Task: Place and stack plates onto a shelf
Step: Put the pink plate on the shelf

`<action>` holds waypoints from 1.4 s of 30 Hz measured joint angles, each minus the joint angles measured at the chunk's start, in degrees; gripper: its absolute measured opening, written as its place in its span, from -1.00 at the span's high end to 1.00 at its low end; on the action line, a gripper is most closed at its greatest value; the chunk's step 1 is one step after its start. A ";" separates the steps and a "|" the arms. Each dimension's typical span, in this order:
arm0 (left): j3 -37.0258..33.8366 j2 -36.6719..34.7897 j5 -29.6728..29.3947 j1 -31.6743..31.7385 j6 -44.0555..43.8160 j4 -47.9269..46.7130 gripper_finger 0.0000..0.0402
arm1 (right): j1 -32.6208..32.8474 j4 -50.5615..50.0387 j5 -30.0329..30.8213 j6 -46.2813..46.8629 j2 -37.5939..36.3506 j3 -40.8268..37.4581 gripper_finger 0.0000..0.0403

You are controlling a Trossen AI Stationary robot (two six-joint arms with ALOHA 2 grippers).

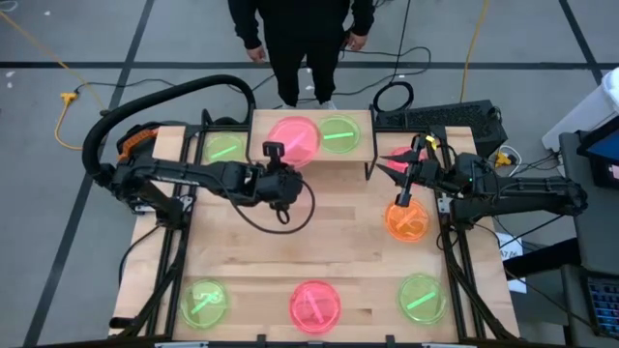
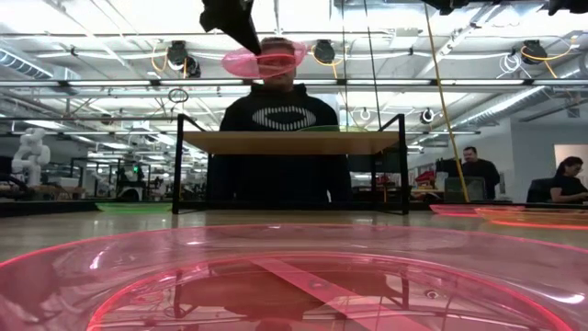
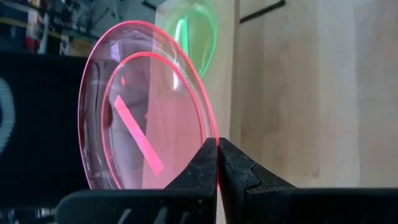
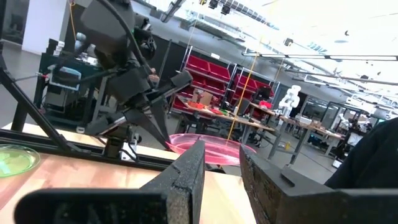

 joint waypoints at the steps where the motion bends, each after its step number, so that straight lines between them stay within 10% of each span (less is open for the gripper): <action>1: 0.00 0.00 0.07 0.43 -1.21 -1.10 1.00 | 0.00 -0.02 0.00 0.00 0.00 0.00 0.57; 25: 0.00 0.00 9.38 7.63 -5.82 -7.47 1.00 | 0.02 0.01 -0.07 1.12 0.00 0.00 0.57; 42: 0.00 0.00 10.18 7.36 13.34 5.60 1.00 | 0.02 0.01 -0.07 0.90 0.00 0.00 0.57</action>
